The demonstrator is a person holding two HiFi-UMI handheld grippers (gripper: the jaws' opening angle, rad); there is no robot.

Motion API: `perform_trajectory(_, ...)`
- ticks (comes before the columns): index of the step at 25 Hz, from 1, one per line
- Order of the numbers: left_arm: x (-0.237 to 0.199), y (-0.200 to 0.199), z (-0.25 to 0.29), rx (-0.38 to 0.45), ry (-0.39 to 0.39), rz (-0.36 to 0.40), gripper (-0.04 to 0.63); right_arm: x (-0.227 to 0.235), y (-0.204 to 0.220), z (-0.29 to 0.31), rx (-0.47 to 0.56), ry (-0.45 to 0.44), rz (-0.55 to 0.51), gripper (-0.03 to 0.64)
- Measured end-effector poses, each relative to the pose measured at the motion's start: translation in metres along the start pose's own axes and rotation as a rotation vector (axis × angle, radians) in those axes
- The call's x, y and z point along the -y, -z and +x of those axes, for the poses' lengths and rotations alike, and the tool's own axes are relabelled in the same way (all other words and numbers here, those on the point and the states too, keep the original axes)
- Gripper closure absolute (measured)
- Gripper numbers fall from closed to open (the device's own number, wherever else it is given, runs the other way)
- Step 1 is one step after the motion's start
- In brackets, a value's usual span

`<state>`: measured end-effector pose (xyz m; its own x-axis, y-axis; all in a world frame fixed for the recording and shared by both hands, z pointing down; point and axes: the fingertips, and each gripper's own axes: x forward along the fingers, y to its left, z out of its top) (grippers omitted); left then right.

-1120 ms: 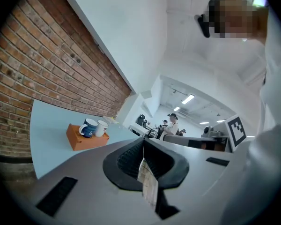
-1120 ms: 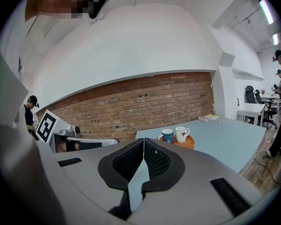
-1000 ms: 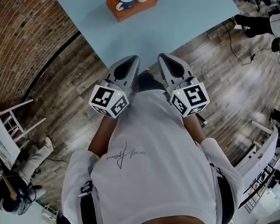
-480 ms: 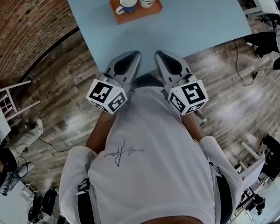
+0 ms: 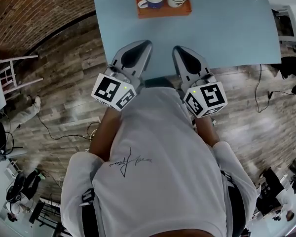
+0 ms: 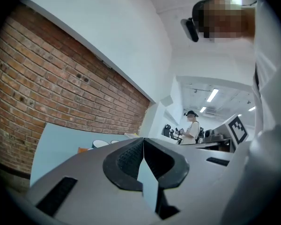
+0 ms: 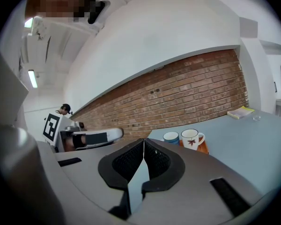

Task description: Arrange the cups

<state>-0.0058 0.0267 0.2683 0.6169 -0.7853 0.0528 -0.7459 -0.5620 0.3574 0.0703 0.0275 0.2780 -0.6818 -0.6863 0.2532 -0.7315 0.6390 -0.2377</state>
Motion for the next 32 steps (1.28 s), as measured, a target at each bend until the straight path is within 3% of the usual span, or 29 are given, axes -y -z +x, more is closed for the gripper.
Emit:
perform_trajectory(7,-0.031,-0.001,0.010,0.011,-0.081,0.085,0.586,-0.011,0.005,0.022,-0.042,-0.071,-0.036,0.597)
perform_trajectory(19,-0.093,0.014,0.048,-0.066,-0.061,0.172,0.586,-0.004,0.006,0.037,-0.065,-0.039,-0.020,0.595)
perform_trajectory(32,-0.129,0.033,0.074,-0.111,0.009,0.179,0.584,-0.003,0.008,0.070,-0.094,-0.018,0.009,0.595)
